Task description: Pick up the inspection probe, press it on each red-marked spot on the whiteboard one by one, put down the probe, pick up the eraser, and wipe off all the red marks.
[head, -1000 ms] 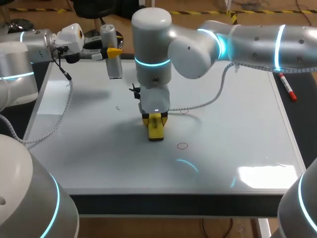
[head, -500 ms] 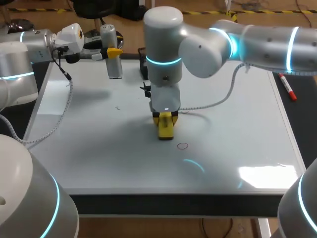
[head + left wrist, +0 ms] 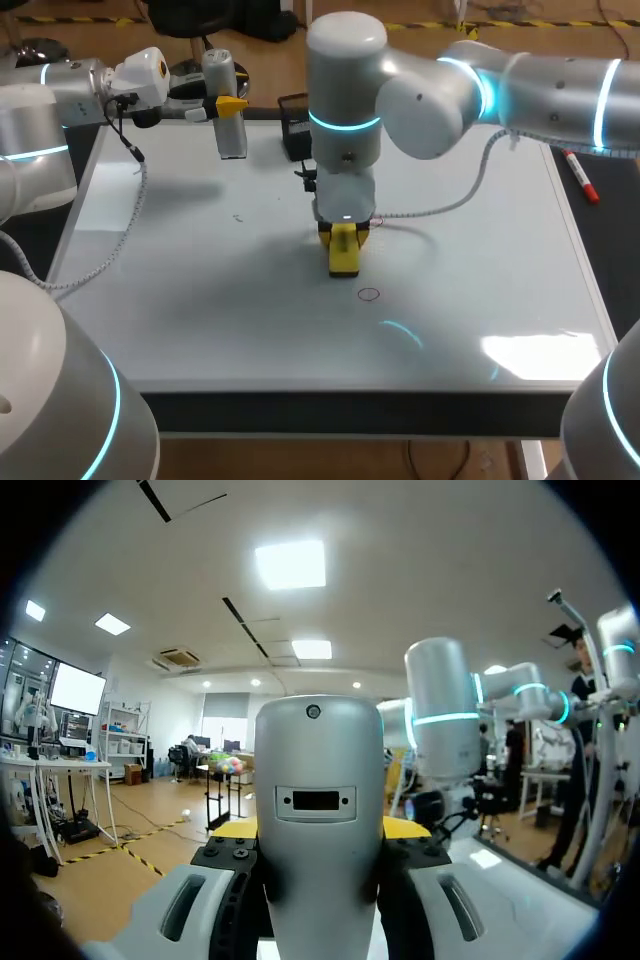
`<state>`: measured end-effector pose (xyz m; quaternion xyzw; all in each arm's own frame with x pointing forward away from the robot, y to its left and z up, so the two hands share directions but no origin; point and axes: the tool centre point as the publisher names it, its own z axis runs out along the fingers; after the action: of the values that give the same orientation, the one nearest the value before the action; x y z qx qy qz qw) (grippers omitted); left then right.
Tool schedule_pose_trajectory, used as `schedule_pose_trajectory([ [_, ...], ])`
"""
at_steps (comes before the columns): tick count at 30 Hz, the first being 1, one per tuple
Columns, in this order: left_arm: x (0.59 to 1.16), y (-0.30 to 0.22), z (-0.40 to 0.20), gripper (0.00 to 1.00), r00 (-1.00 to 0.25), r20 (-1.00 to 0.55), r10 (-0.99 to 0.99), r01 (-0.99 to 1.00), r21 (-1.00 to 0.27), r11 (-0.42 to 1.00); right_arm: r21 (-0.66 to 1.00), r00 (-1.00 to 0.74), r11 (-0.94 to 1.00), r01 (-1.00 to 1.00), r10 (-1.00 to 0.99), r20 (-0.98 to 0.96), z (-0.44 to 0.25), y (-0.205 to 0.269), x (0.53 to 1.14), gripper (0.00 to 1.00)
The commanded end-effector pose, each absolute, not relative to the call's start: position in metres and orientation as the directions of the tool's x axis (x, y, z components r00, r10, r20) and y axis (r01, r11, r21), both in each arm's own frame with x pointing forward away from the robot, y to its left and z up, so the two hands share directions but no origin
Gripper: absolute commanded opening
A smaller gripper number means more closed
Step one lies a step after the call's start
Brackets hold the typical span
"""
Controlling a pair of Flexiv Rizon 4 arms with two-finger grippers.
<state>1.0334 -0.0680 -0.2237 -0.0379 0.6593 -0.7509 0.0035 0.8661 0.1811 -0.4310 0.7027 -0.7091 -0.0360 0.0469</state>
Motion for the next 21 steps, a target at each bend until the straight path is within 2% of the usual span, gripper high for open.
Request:
schedule_pose_trajectory([
  [1, 1.034, -0.068, -0.223, 0.0, -0.997, 0.052, -0.055, -0.045, -0.99, -0.131, 0.128, -0.011, 0.01, -0.992, -1.0, -0.004, -0.416, 0.167, 0.877, 0.0],
  [12, 1.034, -0.068, -0.223, 0.0, -0.997, 0.052, -0.055, -0.045, -0.99, -0.131, 0.084, -0.032, 0.031, -0.996, -0.999, -0.011, -0.372, 0.138, 0.925, 0.0],
  [21, 1.034, -0.068, -0.223, 0.0, -0.997, 0.052, -0.055, -0.045, -0.99, -0.131, 0.036, -0.105, 0.106, -0.994, -0.994, 0.025, -0.36, 0.094, 0.976, 0.0],
])
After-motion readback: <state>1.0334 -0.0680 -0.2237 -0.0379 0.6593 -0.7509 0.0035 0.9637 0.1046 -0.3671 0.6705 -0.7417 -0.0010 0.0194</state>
